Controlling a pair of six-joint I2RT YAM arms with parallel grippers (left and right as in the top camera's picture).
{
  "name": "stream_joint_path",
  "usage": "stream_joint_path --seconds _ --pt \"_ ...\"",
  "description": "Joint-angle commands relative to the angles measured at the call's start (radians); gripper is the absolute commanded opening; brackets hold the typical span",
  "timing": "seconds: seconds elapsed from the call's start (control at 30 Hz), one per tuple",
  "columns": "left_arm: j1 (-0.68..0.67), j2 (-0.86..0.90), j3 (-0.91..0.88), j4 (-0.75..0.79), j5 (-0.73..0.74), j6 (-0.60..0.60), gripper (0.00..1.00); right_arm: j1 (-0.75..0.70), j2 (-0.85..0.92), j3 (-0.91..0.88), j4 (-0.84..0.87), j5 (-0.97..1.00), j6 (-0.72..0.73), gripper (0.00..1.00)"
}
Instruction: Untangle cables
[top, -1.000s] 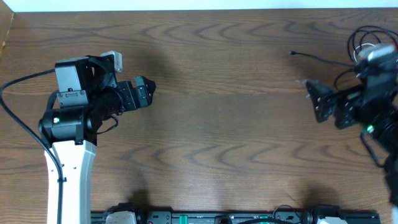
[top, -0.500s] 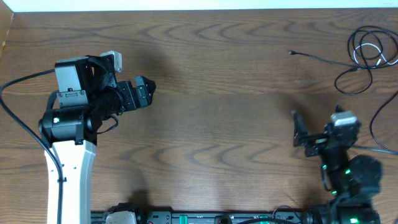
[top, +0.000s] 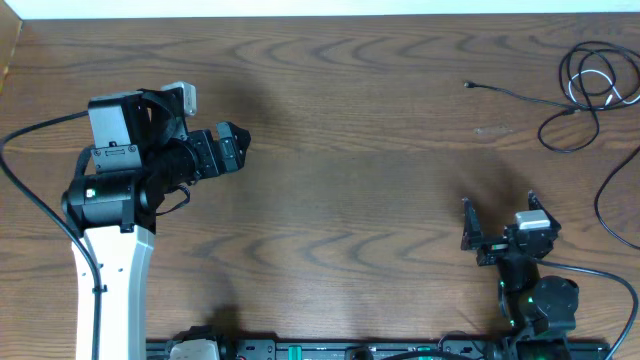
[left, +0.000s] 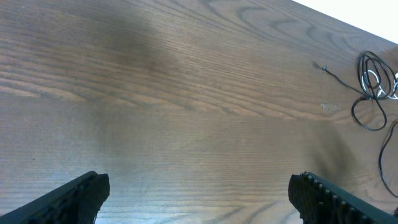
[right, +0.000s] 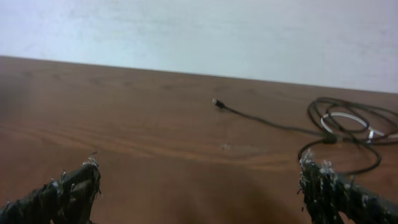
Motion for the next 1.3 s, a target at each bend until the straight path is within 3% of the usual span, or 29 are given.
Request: stream_joint_path --seconds 0.0,0.87,1.03,1.27 --pt "0.003 0.003 0.02 -0.003 -0.006 -0.002 0.98 0.006 -0.039 -0.019 -0.014 0.019 0.01 0.99" --pt "0.003 0.003 0.02 -0.003 -0.006 -0.002 0.98 0.004 -0.045 -0.019 -0.012 0.019 0.01 0.99" --pt "0.003 0.003 0.02 -0.003 -0.15 0.048 0.98 0.004 -0.045 -0.019 -0.012 0.019 0.01 0.99" --pt "0.003 0.003 0.019 -0.041 -0.167 0.047 0.98 0.004 -0.045 -0.019 -0.012 0.019 0.01 0.99"
